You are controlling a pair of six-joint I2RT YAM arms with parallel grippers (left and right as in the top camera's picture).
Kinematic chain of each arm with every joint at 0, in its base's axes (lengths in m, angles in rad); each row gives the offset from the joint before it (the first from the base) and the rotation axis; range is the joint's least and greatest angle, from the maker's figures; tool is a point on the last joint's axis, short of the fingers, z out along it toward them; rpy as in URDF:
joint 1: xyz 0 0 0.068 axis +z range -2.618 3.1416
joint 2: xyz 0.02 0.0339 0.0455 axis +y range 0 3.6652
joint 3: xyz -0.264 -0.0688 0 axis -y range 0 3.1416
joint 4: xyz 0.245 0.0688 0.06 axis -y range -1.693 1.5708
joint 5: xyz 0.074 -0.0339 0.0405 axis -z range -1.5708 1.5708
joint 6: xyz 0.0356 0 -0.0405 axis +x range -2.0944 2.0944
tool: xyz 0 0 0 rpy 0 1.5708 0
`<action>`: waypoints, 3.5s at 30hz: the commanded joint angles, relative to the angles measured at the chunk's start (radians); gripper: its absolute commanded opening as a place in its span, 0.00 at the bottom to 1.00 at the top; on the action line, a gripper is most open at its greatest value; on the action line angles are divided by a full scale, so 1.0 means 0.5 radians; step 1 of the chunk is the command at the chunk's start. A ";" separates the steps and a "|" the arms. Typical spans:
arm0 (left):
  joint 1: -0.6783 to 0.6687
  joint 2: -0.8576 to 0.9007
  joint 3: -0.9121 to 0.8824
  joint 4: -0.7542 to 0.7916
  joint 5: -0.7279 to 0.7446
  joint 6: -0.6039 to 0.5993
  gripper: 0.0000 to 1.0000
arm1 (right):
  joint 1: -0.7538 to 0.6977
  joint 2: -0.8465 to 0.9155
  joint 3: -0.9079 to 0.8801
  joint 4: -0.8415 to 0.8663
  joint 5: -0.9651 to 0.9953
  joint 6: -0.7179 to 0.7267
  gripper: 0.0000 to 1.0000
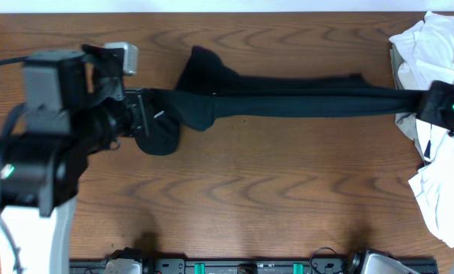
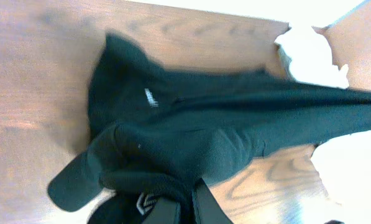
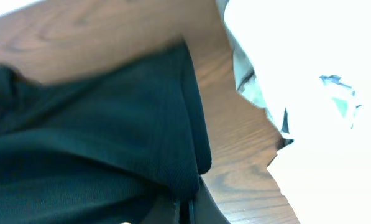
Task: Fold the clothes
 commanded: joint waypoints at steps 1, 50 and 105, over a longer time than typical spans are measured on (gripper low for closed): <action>0.011 -0.124 0.242 -0.076 0.019 0.028 0.06 | -0.038 -0.111 0.230 -0.085 0.063 -0.052 0.01; 0.211 1.305 1.154 -0.854 -0.031 0.324 0.06 | 0.018 1.003 0.729 -0.377 0.455 0.041 0.01; 0.187 1.393 -0.343 0.697 0.826 0.277 0.06 | 0.012 1.065 -0.550 0.816 0.300 0.035 0.01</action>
